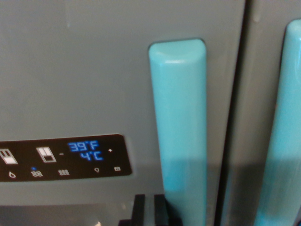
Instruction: Close fridge door
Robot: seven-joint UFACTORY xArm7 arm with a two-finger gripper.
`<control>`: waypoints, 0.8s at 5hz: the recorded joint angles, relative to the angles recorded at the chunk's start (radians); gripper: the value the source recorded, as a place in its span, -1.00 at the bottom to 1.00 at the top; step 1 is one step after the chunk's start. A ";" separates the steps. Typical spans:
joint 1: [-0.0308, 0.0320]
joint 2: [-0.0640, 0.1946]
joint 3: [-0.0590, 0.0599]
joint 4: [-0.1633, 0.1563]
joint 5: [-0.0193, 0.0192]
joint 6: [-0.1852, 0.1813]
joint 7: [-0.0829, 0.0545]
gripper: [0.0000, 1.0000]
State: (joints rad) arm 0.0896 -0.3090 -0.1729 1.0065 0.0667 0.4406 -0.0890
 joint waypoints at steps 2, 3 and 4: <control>0.0000 0.013 -0.002 0.009 0.0000 0.000 0.000 1.00; 0.0000 0.013 -0.002 0.009 0.0000 0.000 0.000 1.00; 0.0000 0.014 -0.002 0.010 0.0000 0.000 0.000 1.00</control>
State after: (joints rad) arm 0.0896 -0.2950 -0.1754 1.0167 0.0667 0.4407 -0.0890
